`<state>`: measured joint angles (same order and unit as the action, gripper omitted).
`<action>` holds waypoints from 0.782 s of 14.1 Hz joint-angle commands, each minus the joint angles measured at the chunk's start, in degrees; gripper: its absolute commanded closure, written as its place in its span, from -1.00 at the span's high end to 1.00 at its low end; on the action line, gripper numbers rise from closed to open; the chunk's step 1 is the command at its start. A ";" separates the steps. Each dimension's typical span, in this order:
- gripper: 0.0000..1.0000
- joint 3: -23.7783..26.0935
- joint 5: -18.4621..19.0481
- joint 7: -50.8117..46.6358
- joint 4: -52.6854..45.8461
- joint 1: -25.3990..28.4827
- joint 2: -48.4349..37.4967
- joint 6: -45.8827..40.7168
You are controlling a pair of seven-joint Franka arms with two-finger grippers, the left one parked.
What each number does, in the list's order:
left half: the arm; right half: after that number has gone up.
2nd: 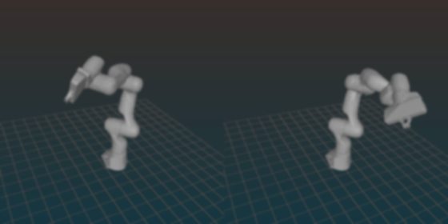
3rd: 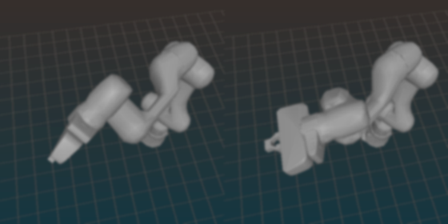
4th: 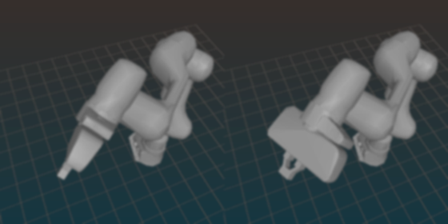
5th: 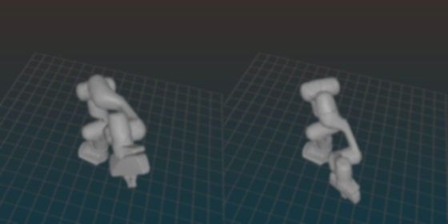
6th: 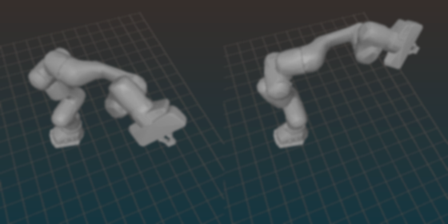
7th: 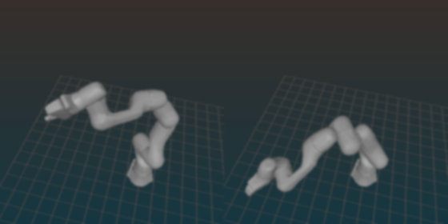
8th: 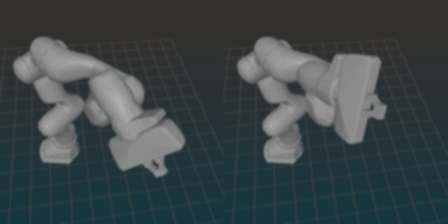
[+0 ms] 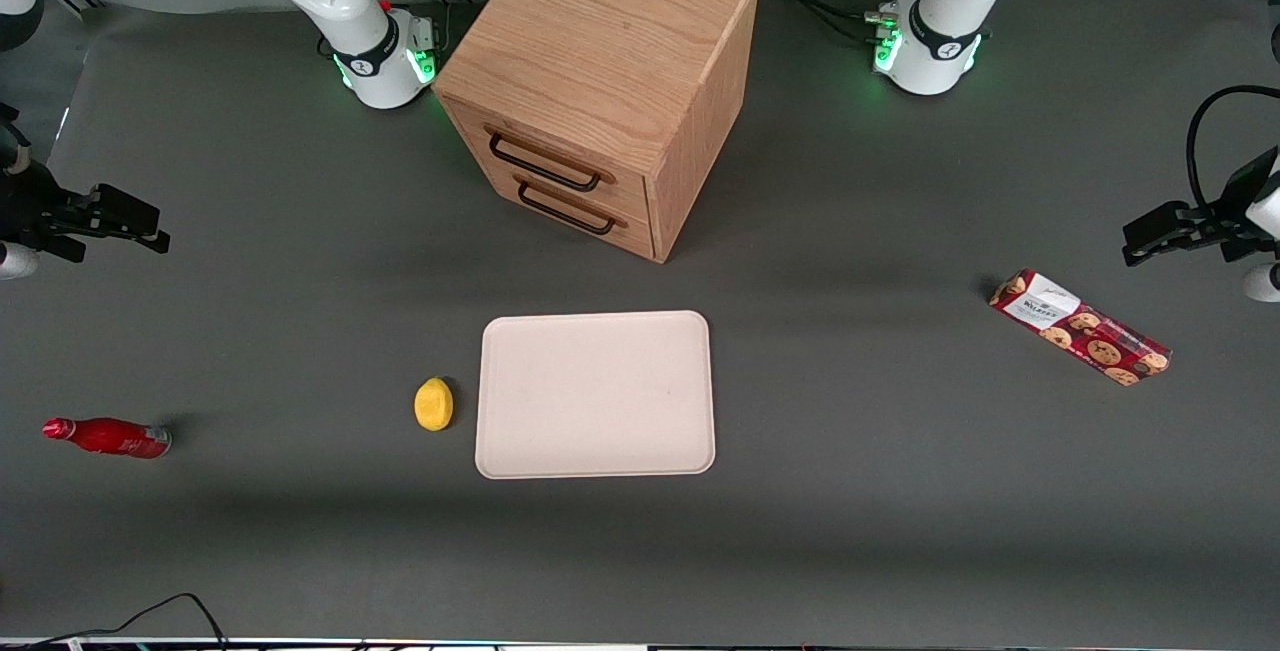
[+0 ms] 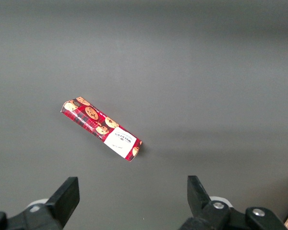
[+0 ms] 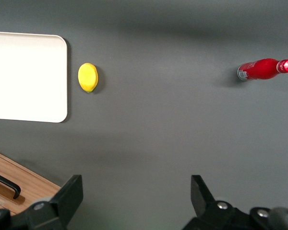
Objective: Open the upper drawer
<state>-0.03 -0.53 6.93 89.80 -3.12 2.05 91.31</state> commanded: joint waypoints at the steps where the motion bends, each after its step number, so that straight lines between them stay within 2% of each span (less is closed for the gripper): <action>1: 1.00 0.73 0.88 -1.21 -0.94 -0.92 0.32 -0.69; 11: 1.00 0.55 0.97 -0.51 -1.55 -1.18 0.94 -0.69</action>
<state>-0.03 -0.48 6.79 89.72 -3.64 2.24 91.30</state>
